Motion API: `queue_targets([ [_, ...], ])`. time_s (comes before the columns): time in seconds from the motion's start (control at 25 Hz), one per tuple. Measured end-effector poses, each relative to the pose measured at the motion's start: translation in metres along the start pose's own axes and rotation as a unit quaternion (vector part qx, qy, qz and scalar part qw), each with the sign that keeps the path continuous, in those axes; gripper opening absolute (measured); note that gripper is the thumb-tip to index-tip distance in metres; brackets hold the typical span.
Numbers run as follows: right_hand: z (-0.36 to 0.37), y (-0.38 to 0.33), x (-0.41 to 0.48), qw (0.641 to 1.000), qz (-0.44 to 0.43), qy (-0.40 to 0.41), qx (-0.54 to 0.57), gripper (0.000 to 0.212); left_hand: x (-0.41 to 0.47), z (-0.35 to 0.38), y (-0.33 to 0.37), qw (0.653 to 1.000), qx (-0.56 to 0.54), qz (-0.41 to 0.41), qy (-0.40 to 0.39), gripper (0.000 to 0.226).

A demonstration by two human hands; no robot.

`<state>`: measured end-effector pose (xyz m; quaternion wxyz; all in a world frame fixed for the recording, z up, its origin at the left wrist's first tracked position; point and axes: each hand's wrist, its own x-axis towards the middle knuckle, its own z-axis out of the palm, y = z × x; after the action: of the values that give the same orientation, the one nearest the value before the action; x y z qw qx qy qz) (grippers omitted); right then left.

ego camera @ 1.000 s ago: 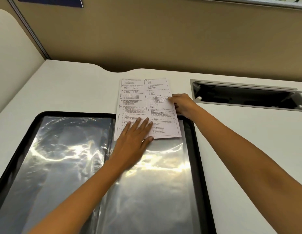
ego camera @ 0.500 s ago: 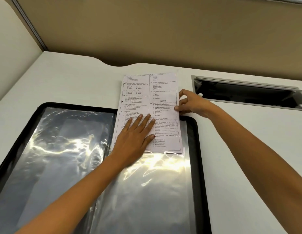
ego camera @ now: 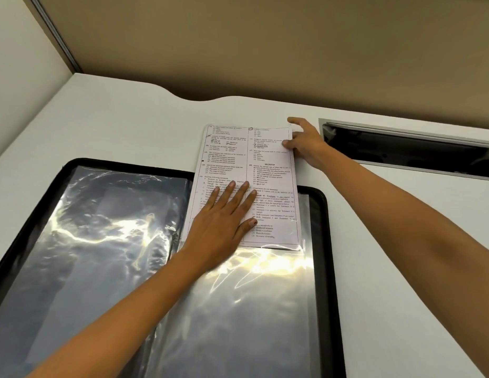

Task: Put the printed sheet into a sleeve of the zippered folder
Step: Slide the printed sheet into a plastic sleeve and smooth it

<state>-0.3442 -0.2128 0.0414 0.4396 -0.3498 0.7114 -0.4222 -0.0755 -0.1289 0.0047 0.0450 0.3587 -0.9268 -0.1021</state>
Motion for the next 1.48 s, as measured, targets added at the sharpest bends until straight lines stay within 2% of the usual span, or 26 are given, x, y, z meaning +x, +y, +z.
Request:
queue_targets([
  [0.12,-0.008,0.002,-0.002,0.998,-0.011,-0.054,-0.006,0.054,0.001,-0.001,-0.001,1.000,-0.002,0.004,-0.001,0.064],
  [0.24,-0.023,0.008,-0.008,0.990,0.026,-0.137,0.005,0.051,0.002,-0.002,-0.002,1.000,-0.004,0.007,-0.004,0.062],
  [0.36,-0.039,0.006,-0.013,0.976,0.057,-0.208,-0.033,0.045,0.002,-0.003,0.000,1.000,-0.003,0.007,-0.007,0.063],
  [0.44,-0.040,0.001,-0.013,0.976,0.037,-0.200,-0.080,0.032,0.002,-0.003,0.001,1.000,-0.004,0.009,-0.009,0.061],
  [0.52,-0.030,-0.003,-0.011,0.977,-0.027,-0.152,-0.150,0.023,0.002,-0.003,0.001,1.000,0.001,0.009,-0.010,0.061],
  [0.64,-0.006,-0.010,-0.009,0.958,-0.107,-0.114,-0.241,0.028,0.002,-0.002,0.001,1.000,0.008,0.009,-0.010,0.062],
  [0.76,0.015,-0.016,-0.011,0.942,-0.125,-0.119,-0.288,0.034,0.002,-0.003,0.002,1.000,0.010,0.008,-0.009,0.063],
  [1.12,0.024,-0.008,-0.034,0.943,-0.111,-0.149,-0.276,0.022,0.001,-0.002,0.003,1.000,0.014,0.007,-0.001,0.059],
  [1.48,0.035,0.006,-0.055,0.944,-0.114,-0.154,-0.268,0.032,0.000,0.000,0.004,1.000,0.020,0.008,0.002,0.060],
])
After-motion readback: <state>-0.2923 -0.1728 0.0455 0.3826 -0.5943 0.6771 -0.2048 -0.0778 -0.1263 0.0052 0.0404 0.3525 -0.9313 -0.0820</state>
